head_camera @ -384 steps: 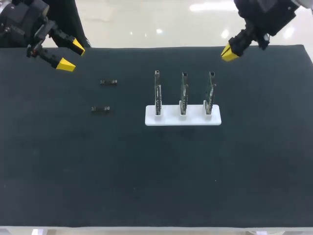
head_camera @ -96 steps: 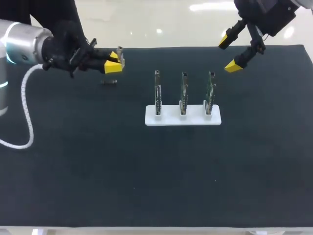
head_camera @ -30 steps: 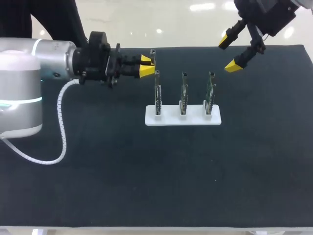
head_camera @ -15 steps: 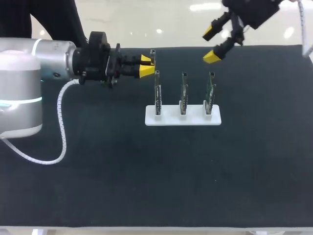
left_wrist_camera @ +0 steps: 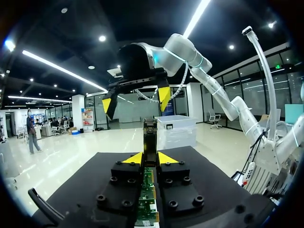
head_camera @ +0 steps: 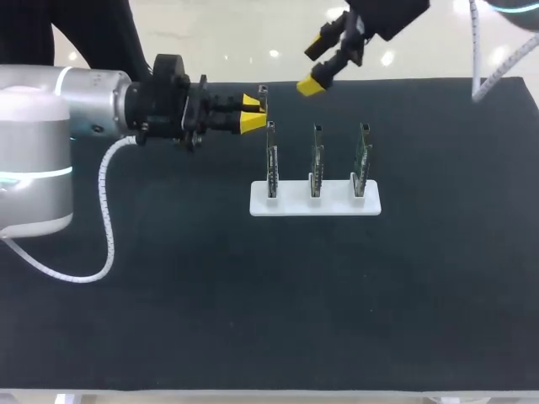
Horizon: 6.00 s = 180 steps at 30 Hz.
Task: Pick up the optical module with the left hand, and insert it into the network port with the right hand.
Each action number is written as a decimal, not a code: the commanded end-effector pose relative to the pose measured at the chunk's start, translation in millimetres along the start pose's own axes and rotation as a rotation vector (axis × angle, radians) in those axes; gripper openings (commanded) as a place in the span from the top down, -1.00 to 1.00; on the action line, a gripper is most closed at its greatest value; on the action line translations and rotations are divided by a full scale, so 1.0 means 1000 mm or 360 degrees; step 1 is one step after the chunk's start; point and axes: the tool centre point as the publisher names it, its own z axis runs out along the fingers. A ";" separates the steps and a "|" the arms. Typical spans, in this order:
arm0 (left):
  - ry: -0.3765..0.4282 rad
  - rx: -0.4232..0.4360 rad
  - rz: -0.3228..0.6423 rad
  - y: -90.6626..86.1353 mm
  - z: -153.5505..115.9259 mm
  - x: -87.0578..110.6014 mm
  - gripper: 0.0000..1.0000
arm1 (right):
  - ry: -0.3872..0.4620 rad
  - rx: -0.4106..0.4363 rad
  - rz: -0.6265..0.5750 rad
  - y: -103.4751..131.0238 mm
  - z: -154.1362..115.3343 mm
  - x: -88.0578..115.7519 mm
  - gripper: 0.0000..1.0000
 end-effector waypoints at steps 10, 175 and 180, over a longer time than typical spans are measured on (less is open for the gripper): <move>0.0001 0.0002 0.0000 0.001 0.000 0.000 1.00 | 0.0029 0.0064 0.0048 0.023 0.025 -0.025 -1.00; 0.0817 0.0208 0.0100 0.029 -0.145 0.027 -1.00 | 0.0029 -0.0172 -0.0470 -0.036 0.024 0.057 1.00; 0.0817 0.0208 0.0100 0.029 -0.145 0.027 -1.00 | 0.0017 -0.0172 -0.0470 -0.040 0.027 0.057 1.00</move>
